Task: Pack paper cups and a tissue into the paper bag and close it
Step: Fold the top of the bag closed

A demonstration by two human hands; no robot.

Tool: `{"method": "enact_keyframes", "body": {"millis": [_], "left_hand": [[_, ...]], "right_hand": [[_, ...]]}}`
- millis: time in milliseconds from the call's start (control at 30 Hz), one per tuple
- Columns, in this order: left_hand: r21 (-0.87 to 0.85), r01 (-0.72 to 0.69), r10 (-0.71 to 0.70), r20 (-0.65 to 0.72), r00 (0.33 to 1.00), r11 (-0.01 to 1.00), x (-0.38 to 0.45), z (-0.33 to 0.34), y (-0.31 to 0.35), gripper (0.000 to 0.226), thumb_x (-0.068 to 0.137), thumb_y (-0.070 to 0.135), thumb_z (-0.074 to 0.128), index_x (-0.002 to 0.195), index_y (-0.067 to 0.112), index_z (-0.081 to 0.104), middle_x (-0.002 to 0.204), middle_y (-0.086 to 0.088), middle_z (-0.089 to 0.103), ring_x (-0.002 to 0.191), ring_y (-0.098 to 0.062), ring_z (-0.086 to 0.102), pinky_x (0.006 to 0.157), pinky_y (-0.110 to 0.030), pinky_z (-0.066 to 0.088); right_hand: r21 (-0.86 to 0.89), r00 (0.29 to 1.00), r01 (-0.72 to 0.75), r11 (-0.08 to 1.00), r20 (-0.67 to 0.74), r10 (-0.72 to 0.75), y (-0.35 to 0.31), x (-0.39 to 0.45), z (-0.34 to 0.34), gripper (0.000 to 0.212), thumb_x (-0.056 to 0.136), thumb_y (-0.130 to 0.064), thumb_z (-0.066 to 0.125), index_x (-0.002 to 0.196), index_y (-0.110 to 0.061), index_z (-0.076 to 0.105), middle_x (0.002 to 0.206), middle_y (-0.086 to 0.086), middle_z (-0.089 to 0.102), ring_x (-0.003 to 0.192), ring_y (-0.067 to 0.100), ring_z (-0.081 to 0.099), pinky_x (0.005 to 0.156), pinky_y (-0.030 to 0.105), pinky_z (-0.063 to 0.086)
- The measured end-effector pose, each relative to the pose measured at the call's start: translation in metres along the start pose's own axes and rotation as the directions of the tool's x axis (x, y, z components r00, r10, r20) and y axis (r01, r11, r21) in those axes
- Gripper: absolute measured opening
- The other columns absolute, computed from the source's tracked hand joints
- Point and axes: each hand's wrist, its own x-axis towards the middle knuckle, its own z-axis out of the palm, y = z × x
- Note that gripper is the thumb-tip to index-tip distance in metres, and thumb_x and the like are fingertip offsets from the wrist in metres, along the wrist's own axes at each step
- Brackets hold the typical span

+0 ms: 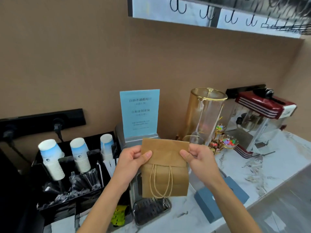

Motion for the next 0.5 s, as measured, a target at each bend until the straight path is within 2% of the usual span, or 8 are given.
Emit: {"method": "enact_keyframes", "body": {"millis": [67,133,233,267,367,467,500], "left_hand": [[-0.002,-0.028,0.028,0.064,0.998,1.0,0.007,0.001,0.015,0.024,0.077,0.023,0.072,0.099,0.015,0.078,0.099,-0.009,0.079,0.093,-0.019,0.075,0.078,-0.021,0.059],[0.005,-0.038,0.037,0.119,0.992,0.999,0.014,0.0,0.027,0.024,0.076,0.026,0.075,0.097,0.014,0.078,0.101,-0.007,0.079,0.097,-0.018,0.074,0.082,-0.022,0.058],[0.015,0.012,-0.015,0.204,0.979,1.0,0.02,0.001,0.038,0.031,0.075,0.033,0.081,0.1,0.014,0.077,0.107,-0.007,0.077,0.103,-0.021,0.072,0.087,-0.027,0.058],[0.003,0.037,-0.037,0.252,0.967,0.999,0.02,0.001,0.039,0.033,0.075,0.033,0.08,0.102,0.015,0.077,0.109,-0.007,0.076,0.104,-0.022,0.071,0.088,-0.028,0.058],[-0.035,0.091,-0.073,0.345,0.936,0.995,0.016,0.004,0.034,0.029,0.08,0.033,0.075,0.107,0.022,0.076,0.111,-0.004,0.076,0.104,-0.019,0.072,0.083,-0.024,0.058],[-0.036,0.118,-0.096,0.373,0.923,0.992,0.014,0.011,0.025,0.024,0.083,0.03,0.072,0.105,0.02,0.076,0.106,-0.005,0.078,0.097,-0.019,0.073,0.077,-0.021,0.057],[-0.032,0.13,-0.108,0.376,0.92,0.991,0.014,0.016,0.022,0.026,0.082,0.032,0.073,0.105,0.019,0.077,0.105,-0.007,0.078,0.096,-0.02,0.074,0.076,-0.022,0.057]], "right_hand": [[0.016,1.0,0.017,1.0,-0.026,-0.016,-0.012,0.006,-0.008,0.016,0.095,-0.011,0.062,0.091,-0.015,0.077,0.085,0.003,0.08,0.086,0.023,0.076,0.082,0.051,0.06],[-0.005,0.997,0.042,0.999,-0.059,-0.042,-0.023,0.008,-0.012,0.014,0.094,-0.014,0.062,0.094,-0.008,0.075,0.082,0.007,0.079,0.083,0.029,0.075,0.078,0.054,0.06],[-0.029,0.995,0.053,0.998,-0.087,-0.056,-0.034,0.007,-0.013,0.015,0.095,-0.016,0.061,0.094,-0.011,0.075,0.079,0.003,0.079,0.08,0.026,0.076,0.075,0.051,0.061],[-0.041,0.994,0.051,0.998,-0.095,-0.054,-0.035,0.005,-0.012,0.016,0.096,-0.016,0.061,0.094,-0.007,0.074,0.079,0.006,0.079,0.081,0.03,0.075,0.076,0.053,0.061],[-0.058,0.991,0.067,0.996,-0.115,-0.073,-0.035,-0.005,-0.011,0.025,0.096,-0.018,0.061,0.091,0.006,0.067,0.08,0.024,0.073,0.082,0.044,0.068,0.075,0.057,0.057],[-0.029,0.983,0.041,0.999,-0.176,-0.046,-0.029,-0.02,-0.014,0.019,0.095,-0.014,0.062,0.085,0.0,0.071,0.075,0.021,0.072,0.071,0.037,0.067,0.072,0.048,0.057],[-0.019,0.982,0.026,0.999,-0.187,-0.029,-0.027,-0.025,-0.017,0.021,0.095,-0.014,0.062,0.084,0.002,0.069,0.075,0.024,0.07,0.067,0.035,0.064,0.072,0.048,0.056]]}}
